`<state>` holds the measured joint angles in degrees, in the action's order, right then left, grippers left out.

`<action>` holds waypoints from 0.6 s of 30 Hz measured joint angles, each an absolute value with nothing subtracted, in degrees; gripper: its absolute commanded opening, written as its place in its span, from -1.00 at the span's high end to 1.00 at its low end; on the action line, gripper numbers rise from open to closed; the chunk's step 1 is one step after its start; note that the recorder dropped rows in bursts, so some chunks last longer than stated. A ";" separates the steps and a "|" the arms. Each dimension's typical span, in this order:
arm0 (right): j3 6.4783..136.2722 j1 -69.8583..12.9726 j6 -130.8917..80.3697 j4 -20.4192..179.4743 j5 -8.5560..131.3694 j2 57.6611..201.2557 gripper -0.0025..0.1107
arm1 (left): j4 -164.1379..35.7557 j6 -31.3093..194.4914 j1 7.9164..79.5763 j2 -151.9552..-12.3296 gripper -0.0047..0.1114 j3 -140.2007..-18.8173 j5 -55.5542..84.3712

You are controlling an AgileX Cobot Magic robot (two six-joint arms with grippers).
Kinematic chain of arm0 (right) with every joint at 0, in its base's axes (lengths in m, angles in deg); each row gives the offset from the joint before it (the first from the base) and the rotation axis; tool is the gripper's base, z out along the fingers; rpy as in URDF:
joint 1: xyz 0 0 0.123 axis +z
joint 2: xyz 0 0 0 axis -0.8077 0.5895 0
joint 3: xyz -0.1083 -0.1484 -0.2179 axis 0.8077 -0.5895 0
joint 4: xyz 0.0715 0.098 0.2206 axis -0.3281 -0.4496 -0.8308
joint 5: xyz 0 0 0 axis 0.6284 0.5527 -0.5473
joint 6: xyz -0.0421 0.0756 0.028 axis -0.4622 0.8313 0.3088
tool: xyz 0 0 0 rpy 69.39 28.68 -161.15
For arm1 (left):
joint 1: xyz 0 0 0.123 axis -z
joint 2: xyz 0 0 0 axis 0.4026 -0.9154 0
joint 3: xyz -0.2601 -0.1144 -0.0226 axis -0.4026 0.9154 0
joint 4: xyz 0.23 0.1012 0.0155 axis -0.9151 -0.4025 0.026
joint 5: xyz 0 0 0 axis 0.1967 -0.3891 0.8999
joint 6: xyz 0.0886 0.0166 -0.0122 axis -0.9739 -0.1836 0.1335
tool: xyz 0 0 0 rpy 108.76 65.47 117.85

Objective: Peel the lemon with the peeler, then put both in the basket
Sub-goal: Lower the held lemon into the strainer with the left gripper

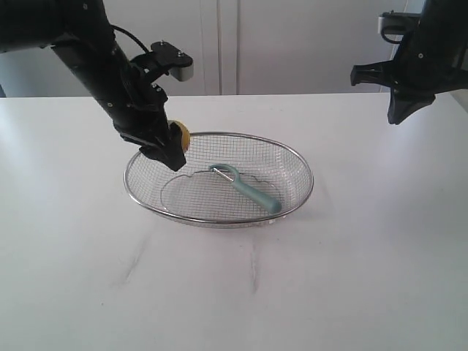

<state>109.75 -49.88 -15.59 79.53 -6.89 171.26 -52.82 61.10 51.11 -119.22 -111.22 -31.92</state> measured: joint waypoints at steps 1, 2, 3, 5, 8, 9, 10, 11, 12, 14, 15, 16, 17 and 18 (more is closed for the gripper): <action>109.75 -49.88 -15.59 79.53 -6.74 171.26 0.96 | -52.28 61.10 51.11 -119.98 0.92 -111.22 -31.07; 109.75 -49.88 -15.59 79.53 -6.74 171.26 0.96 | -52.00 61.10 51.11 -120.59 0.92 -111.22 -30.55; 109.75 -49.88 -15.59 79.53 -6.74 171.26 0.96 | -51.85 61.10 51.11 -121.26 0.92 -111.22 -29.96; 109.75 -49.88 -15.59 79.53 -6.64 171.26 0.96 | -51.47 61.10 51.11 -122.65 0.92 -111.22 -28.75; 109.75 -49.88 -15.59 79.53 -6.64 171.26 0.96 | -50.96 61.10 51.11 -124.32 0.92 -111.22 -26.32; 109.75 -49.88 -15.59 79.53 -6.64 171.26 0.96 | -50.67 61.10 51.11 -124.70 0.92 -111.22 -25.28; 109.75 -49.88 -15.59 79.22 -6.64 171.26 0.96 | -50.43 61.10 51.11 -125.43 0.92 -111.22 -24.05; 109.75 -49.88 -15.59 79.22 -6.64 171.26 0.96 | -50.28 61.10 51.11 -126.27 0.92 -111.22 -22.10; 109.75 -49.88 -15.59 79.53 -6.64 171.26 0.96 | -50.28 61.10 51.11 -126.81 0.92 -111.22 -21.25; 109.75 -49.88 -15.59 79.53 -6.64 171.26 0.96 | -50.28 61.10 51.11 -127.81 0.92 -111.22 -19.35; 109.75 -49.88 -15.59 79.53 -6.64 171.26 0.96 | -50.28 61.10 51.11 -128.28 0.92 -111.22 -18.65; 109.75 -49.88 -15.59 79.53 -6.64 171.26 0.96 | -50.28 61.10 51.11 -128.81 0.92 -111.22 -17.64; 109.75 -49.88 -15.59 79.53 -6.64 171.26 0.96 | -50.28 61.10 51.11 -129.10 0.92 -111.22 -17.07; 109.75 -49.88 -15.59 79.53 -6.64 171.26 0.96 | -50.28 61.10 51.11 -129.50 0.92 -111.22 -16.53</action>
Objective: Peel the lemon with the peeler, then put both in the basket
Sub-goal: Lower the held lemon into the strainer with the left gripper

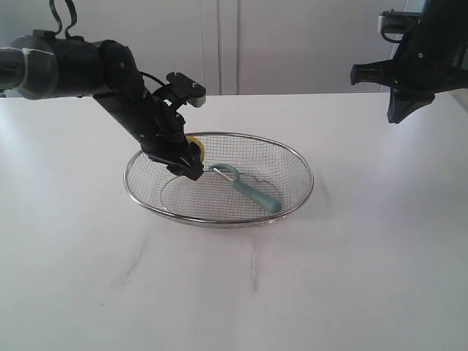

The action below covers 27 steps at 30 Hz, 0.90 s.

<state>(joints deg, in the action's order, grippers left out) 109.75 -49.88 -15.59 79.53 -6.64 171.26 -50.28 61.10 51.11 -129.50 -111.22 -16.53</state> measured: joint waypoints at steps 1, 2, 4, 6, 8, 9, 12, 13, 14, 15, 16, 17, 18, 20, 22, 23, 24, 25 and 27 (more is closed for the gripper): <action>109.75 -49.88 -15.59 79.53 -6.64 171.26 0.96 | -50.28 61.10 51.11 -129.85 0.92 -111.22 -16.18; 109.75 -49.88 -15.59 79.22 -6.64 171.26 0.96 | -50.28 61.10 51.11 -130.16 0.92 -111.22 -15.80; 109.75 -49.88 -15.59 79.22 -6.64 171.26 0.96 | -50.28 61.10 51.11 -130.95 0.92 -111.22 -15.31; 109.75 -49.88 -15.59 79.53 -6.64 171.26 0.96 | -50.15 61.10 51.11 -131.75 0.92 -111.22 -14.76; 109.75 -49.88 -15.59 79.53 -6.64 171.26 0.96 | -49.65 61.10 51.11 -132.61 0.92 -111.22 -14.03; 109.75 -49.88 -15.59 79.53 -6.64 171.26 0.96 | -49.41 61.10 51.11 -132.90 0.92 -111.22 -13.54; 109.75 -49.88 -15.59 79.22 -6.64 171.26 0.96 | -49.07 61.10 51.11 -133.68 0.92 -111.22 -12.37; 109.75 -49.88 -15.59 79.22 -6.64 171.26 0.96 | -49.06 61.10 51.11 -133.93 0.92 -111.22 -12.07; 109.75 -49.88 -15.59 79.22 -6.64 171.26 0.96 | -49.06 61.10 51.11 -134.10 0.92 -111.22 -11.96; 109.75 -49.88 -15.59 79.53 -6.64 171.26 0.96 | -49.06 61.10 51.11 -134.48 0.92 -111.22 -11.85; 109.75 -49.88 -15.59 79.22 -6.64 171.26 0.96 | -49.06 61.10 51.11 -134.75 0.92 -111.22 -11.75; 109.75 -49.88 -15.59 79.53 -6.64 171.26 0.96 | -49.06 61.10 51.11 -135.04 0.92 -111.22 -11.75; 109.75 -49.88 -15.59 79.22 -6.64 171.26 0.96 | -48.86 61.10 51.11 -135.44 0.91 -111.22 -11.75; 109.75 -49.88 -15.59 79.22 -6.64 171.26 0.96 | -48.57 61.10 51.11 -135.81 0.81 -111.22 -11.75; 109.75 -49.88 -15.59 79.22 -6.64 171.26 0.96 | -47.95 61.10 51.11 -135.81 0.64 -111.31 -11.75; 109.75 -49.88 -15.59 79.22 -6.64 171.26 0.96 | -47.71 61.10 51.11 -135.81 0.56 -111.31 -11.75; 109.75 -49.88 -15.59 79.22 -6.64 171.26 0.96 | -47.72 61.10 51.11 -135.81 0.46 -111.31 -11.75; 109.75 -49.88 -15.59 79.53 -6.64 171.26 0.96 | -47.68 61.10 51.11 -135.81 0.37 -111.31 -11.75; 109.75 -49.88 -15.59 79.22 -6.64 171.26 0.96 | -47.54 61.10 51.11 -135.81 0.20 -111.31 -11.75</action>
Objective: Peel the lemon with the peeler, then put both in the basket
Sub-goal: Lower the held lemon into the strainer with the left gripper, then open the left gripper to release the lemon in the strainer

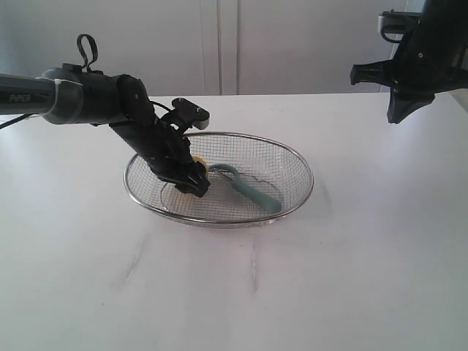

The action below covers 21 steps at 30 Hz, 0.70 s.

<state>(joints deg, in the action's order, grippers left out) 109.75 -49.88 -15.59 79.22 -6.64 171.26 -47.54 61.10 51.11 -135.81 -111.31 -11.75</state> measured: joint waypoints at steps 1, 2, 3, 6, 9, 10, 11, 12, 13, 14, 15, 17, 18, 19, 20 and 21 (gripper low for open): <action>109.75 -49.88 -15.59 79.22 -6.64 171.26 0.96 | -47.45 61.10 51.11 -135.81 0.11 -111.31 -11.75; 109.75 -49.88 -15.59 79.22 -6.64 171.26 0.96 | -47.45 61.10 51.11 -135.81 0.04 -111.31 -11.86; 109.75 -49.88 -15.59 79.53 -6.64 171.26 0.96 | -47.45 61.10 51.11 -135.81 -0.02 -111.31 -11.86; 109.75 -49.88 -15.59 79.53 -6.64 171.26 0.96 | -47.40 61.10 51.11 -135.81 -0.18 -111.31 -11.86; 109.75 -49.88 -15.59 79.53 -6.64 171.26 0.96 | -47.40 61.10 51.11 -135.81 -0.24 -111.31 -11.86; 109.75 -49.88 -15.59 79.53 -6.64 171.26 0.96 | -47.31 61.10 51.11 -135.81 -0.25 -111.31 -11.86; 109.75 -49.88 -15.59 79.53 -6.64 171.26 0.96 | -47.31 61.10 51.11 -135.81 -0.26 -111.31 -11.99; 109.75 -49.88 -15.59 79.53 -6.64 171.26 0.96 | -47.31 61.10 51.11 -135.81 -0.27 -111.31 -11.99; 109.75 -49.88 -15.59 79.53 -6.64 171.26 0.96 | -47.31 61.10 51.11 -135.81 -0.28 -111.31 -11.99; 109.75 -49.88 -15.59 79.53 -6.64 171.26 0.96 | -47.31 61.10 51.11 -135.81 -0.29 -111.31 -12.07; 109.75 -49.88 -15.59 79.53 -6.64 171.26 0.96 | -47.31 61.10 51.11 -135.81 -0.31 -111.31 -12.07; 109.75 -49.88 -15.59 79.53 -6.64 171.26 0.96 | -47.27 61.10 51.11 -135.81 -0.35 -111.42 -12.46; 109.75 -49.88 -15.59 79.53 -6.64 171.26 0.96 | -47.17 61.10 51.11 -135.81 -0.38 -111.42 -12.72; 109.75 -49.88 -15.59 79.53 -6.64 171.26 0.96 | -47.13 61.10 51.11 -135.81 -0.40 -111.42 -12.84; 109.75 -49.88 -15.59 79.53 -6.64 171.26 0.96 | -47.13 61.10 51.11 -135.81 -0.42 -111.42 -12.99; 109.75 -49.88 -15.59 79.53 -6.64 171.26 0.96 | -47.13 61.10 51.11 -135.81 -0.44 -111.42 -13.08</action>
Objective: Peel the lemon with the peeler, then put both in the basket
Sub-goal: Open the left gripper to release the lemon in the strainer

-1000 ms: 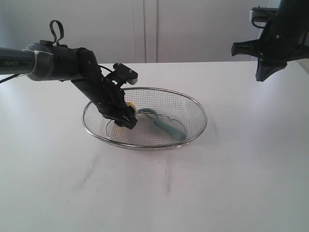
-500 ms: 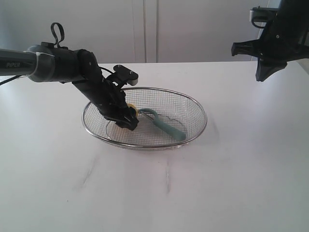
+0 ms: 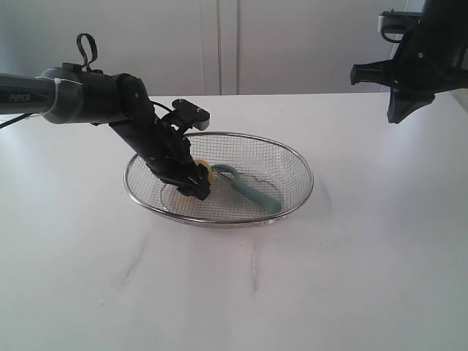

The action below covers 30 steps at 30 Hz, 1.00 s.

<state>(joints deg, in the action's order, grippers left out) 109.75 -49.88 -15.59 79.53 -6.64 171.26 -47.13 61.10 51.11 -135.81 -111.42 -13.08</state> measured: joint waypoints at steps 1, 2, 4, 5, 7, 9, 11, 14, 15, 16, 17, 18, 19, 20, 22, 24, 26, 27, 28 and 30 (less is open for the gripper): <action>109.75 -49.88 -15.59 79.53 -6.64 171.26 0.96 | -47.13 61.10 51.11 -135.81 -0.44 -111.42 -13.08; 109.75 -49.88 -15.59 79.53 -6.64 171.26 0.96 | -47.13 61.10 51.11 -135.81 -0.45 -111.42 -13.22; 109.75 -49.88 -15.59 79.53 -6.64 171.26 0.96 | -47.13 61.10 51.11 -135.81 -0.45 -111.42 -13.25; 109.75 -49.88 -15.59 79.53 -6.64 171.26 0.96 | -47.13 61.10 51.11 -135.81 -0.45 -111.42 -13.25; 109.75 -49.88 -15.59 79.53 -6.64 171.26 0.96 | -47.13 61.10 51.11 -135.81 -0.45 -111.42 -13.46; 109.75 -49.88 -15.59 79.53 -6.64 171.26 0.96 | -47.13 61.10 51.11 -135.81 -0.45 -111.42 -13.70; 109.75 -49.88 -15.59 79.53 -6.64 171.26 0.96 | -47.13 61.10 51.11 -135.81 -0.45 -111.53 -14.15; 109.75 -49.88 -15.59 79.53 -6.64 171.26 0.96 | -47.13 61.10 51.11 -135.81 -0.45 -111.64 -15.30; 109.75 -49.88 -15.59 79.53 -6.64 171.26 0.96 | -47.13 61.10 51.11 -135.81 -0.45 -111.77 -15.79; 109.75 -49.88 -15.59 79.53 -6.64 171.26 0.96 | -47.13 61.10 51.11 -135.81 -0.45 -111.77 -16.33; 109.75 -49.88 -15.59 79.53 -6.64 171.26 0.96 | -47.13 61.10 51.11 -135.81 -0.45 -111.85 -16.77; 109.75 -49.88 -15.59 79.22 -6.64 171.26 0.96 | -47.13 61.10 51.11 -135.81 -0.45 -111.90 -17.11; 109.75 -49.88 -15.59 79.22 -6.64 171.26 0.96 | -47.02 61.10 51.11 -135.70 -0.45 -111.90 -17.17; 109.75 -49.88 -15.59 79.22 -6.64 171.26 0.96 | -46.84 61.10 51.11 -135.70 -0.45 -111.90 -17.61; 109.75 -49.88 -15.59 79.22 -6.64 171.26 0.96 | -46.35 61.10 51.11 -135.70 -0.45 -111.90 -17.83; 109.75 -49.88 -15.59 79.22 -6.64 171.26 0.96 | -46.04 61.10 51.11 -135.70 -0.45 -111.90 -17.92; 109.75 -49.88 -15.59 79.22 -6.64 171.26 0.96 | -45.77 61.10 51.11 -135.70 -0.45 -111.90 -17.92; 109.75 -49.88 -15.59 79.22 -6.64 171.26 0.96 | -45.77 61.10 51.11 -135.70 -0.45 -111.90 -17.92; 109.75 -49.88 -15.59 79.22 -6.64 171.26 0.96 | -45.77 61.10 51.11 -135.70 -0.45 -111.90 -17.96; 109.75 -49.88 -15.59 79.22 -6.64 171.26 0.96 | -45.77 61.10 51.11 -135.70 -0.45 -111.90 -17.96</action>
